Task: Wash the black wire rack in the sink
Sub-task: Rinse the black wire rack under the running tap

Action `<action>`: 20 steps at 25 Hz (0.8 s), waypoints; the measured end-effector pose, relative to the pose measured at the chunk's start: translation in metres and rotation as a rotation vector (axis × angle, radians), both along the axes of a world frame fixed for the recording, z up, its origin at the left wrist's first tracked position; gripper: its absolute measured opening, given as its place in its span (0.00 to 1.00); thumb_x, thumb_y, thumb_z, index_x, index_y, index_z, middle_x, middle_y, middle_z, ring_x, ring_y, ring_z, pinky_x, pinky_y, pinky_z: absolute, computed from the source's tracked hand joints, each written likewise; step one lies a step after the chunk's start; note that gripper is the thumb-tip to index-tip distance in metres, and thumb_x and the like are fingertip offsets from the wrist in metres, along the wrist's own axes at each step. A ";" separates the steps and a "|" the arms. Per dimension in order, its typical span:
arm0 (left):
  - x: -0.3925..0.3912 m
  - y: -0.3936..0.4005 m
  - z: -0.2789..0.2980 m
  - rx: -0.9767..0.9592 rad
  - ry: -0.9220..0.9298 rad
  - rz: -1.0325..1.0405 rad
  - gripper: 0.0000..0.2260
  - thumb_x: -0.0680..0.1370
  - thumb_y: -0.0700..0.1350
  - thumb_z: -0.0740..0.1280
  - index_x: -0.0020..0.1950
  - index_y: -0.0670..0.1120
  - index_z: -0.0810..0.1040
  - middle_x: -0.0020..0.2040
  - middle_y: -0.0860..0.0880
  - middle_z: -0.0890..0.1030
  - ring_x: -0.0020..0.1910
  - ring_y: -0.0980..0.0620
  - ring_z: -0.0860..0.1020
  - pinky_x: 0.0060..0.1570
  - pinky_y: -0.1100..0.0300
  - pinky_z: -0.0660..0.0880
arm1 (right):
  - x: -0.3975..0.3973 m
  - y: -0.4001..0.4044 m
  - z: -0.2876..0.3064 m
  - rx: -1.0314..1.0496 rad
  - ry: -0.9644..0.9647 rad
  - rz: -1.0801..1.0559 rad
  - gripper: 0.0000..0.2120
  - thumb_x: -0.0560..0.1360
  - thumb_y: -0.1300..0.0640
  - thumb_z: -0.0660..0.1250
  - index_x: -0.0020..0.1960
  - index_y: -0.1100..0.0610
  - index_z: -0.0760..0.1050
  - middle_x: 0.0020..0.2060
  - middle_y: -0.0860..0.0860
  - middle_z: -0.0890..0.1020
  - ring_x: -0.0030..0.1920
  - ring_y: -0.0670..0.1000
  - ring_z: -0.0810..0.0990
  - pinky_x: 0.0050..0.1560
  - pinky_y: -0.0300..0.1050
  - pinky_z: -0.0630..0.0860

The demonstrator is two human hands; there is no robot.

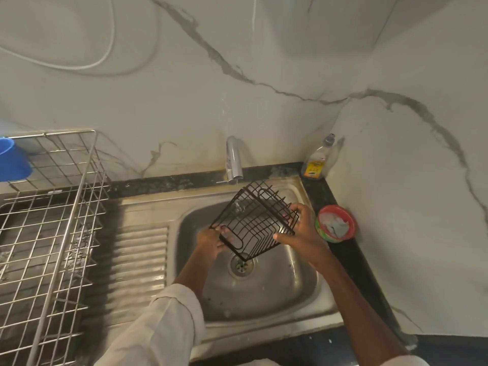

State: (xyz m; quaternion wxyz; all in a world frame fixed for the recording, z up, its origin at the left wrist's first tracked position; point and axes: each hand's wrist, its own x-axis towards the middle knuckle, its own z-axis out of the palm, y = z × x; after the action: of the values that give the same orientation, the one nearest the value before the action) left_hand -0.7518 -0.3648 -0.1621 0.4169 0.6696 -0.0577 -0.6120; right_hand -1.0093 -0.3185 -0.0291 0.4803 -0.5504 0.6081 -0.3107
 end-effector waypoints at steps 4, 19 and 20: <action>-0.002 -0.013 0.012 -0.150 -0.102 0.041 0.07 0.85 0.34 0.64 0.54 0.41 0.81 0.56 0.37 0.85 0.45 0.40 0.85 0.36 0.54 0.84 | -0.006 0.005 -0.002 0.083 0.050 -0.117 0.45 0.72 0.62 0.78 0.80 0.48 0.55 0.73 0.45 0.65 0.70 0.48 0.67 0.57 0.38 0.70; -0.011 -0.007 0.060 -0.346 -0.051 -0.218 0.13 0.80 0.32 0.68 0.62 0.42 0.81 0.60 0.40 0.86 0.59 0.41 0.84 0.50 0.53 0.82 | -0.030 0.017 -0.027 0.072 0.091 -0.178 0.39 0.68 0.49 0.73 0.75 0.36 0.63 0.69 0.42 0.75 0.70 0.47 0.73 0.69 0.56 0.73; -0.003 0.004 0.062 -0.351 -0.078 -0.221 0.16 0.78 0.30 0.69 0.64 0.42 0.81 0.60 0.41 0.86 0.58 0.42 0.84 0.46 0.57 0.81 | -0.026 0.014 -0.030 0.070 0.081 -0.186 0.36 0.73 0.53 0.72 0.76 0.36 0.63 0.69 0.40 0.75 0.70 0.46 0.73 0.69 0.54 0.72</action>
State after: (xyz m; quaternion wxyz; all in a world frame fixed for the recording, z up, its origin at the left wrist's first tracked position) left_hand -0.7547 -0.3610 -0.1001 0.4550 0.5993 -0.2524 -0.6083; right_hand -1.0355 -0.3042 -0.0593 0.4436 -0.4864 0.6859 -0.3100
